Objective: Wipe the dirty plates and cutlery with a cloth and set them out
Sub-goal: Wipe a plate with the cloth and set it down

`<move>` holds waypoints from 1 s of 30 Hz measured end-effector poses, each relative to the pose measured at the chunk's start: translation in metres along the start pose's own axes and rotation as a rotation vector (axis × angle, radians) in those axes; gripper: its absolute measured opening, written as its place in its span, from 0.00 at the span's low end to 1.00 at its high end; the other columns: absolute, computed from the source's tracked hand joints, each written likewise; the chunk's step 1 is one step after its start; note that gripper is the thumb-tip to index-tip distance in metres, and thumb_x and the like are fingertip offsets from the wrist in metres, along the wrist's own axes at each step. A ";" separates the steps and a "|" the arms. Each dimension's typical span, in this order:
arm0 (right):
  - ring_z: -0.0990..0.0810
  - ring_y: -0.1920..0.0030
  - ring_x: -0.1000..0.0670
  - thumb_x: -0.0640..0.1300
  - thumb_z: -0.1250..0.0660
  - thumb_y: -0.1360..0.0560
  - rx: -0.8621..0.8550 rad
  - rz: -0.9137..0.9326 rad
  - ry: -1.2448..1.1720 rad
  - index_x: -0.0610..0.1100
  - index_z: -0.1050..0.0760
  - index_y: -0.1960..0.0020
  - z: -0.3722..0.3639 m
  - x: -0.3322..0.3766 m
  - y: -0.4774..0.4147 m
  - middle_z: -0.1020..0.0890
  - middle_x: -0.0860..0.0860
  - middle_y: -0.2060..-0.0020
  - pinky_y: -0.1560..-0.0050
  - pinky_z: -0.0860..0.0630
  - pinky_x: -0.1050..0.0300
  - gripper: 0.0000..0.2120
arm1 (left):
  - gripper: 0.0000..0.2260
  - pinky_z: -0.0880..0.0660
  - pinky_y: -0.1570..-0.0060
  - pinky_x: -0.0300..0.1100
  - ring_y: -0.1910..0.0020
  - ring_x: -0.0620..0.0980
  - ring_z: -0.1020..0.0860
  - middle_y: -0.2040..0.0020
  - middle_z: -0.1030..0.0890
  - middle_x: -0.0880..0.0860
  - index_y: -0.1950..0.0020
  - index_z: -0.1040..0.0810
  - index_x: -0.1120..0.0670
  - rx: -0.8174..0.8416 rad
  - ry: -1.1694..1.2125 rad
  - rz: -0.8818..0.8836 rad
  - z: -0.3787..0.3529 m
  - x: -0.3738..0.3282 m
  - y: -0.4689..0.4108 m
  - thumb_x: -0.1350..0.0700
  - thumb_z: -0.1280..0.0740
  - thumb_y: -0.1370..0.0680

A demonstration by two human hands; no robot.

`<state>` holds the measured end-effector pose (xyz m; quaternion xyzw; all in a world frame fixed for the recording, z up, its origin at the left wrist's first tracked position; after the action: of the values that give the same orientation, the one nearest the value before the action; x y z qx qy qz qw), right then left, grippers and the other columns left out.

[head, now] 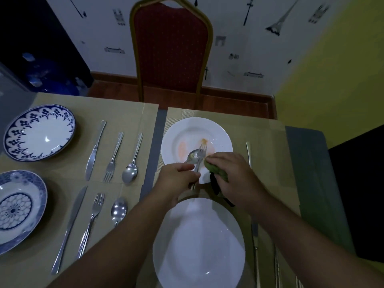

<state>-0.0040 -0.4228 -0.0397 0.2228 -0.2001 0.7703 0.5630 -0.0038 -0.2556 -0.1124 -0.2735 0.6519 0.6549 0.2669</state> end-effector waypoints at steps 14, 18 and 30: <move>0.23 0.43 0.41 0.40 0.39 0.29 -0.041 0.005 0.213 0.40 0.20 0.41 -0.010 0.012 -0.053 0.18 0.45 0.43 0.41 0.25 0.44 0.19 | 0.14 0.21 0.64 0.42 0.66 0.53 0.19 0.59 0.18 0.63 0.38 0.23 0.64 0.165 0.122 0.094 0.040 -0.009 0.025 0.70 0.32 0.24; 0.24 0.42 0.44 0.38 0.35 0.26 0.153 0.224 0.215 0.43 0.21 0.40 -0.038 0.048 -0.034 0.19 0.47 0.41 0.43 0.26 0.46 0.15 | 0.10 0.19 0.64 0.40 0.62 0.53 0.18 0.53 0.17 0.62 0.42 0.20 0.63 0.222 -0.027 0.075 0.040 -0.018 0.024 0.69 0.34 0.22; 0.24 0.41 0.43 0.34 0.33 0.29 -0.157 0.009 0.180 0.41 0.21 0.38 0.001 0.036 -0.027 0.20 0.47 0.41 0.39 0.28 0.49 0.20 | 0.09 0.20 0.58 0.41 0.53 0.51 0.19 0.46 0.16 0.54 0.40 0.19 0.54 0.081 -0.259 -0.072 0.033 -0.030 0.018 0.59 0.35 0.19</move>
<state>0.0120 -0.3876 -0.0169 0.1068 -0.2094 0.7716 0.5911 0.0048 -0.2221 -0.0785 -0.1991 0.6277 0.6477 0.3831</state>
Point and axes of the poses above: each hand's wrist, its own y-axis away from the middle knuckle, its own z-axis out of the back of the hand, x = y × z, the point moved 6 cm from there along -y, towards the middle knuckle
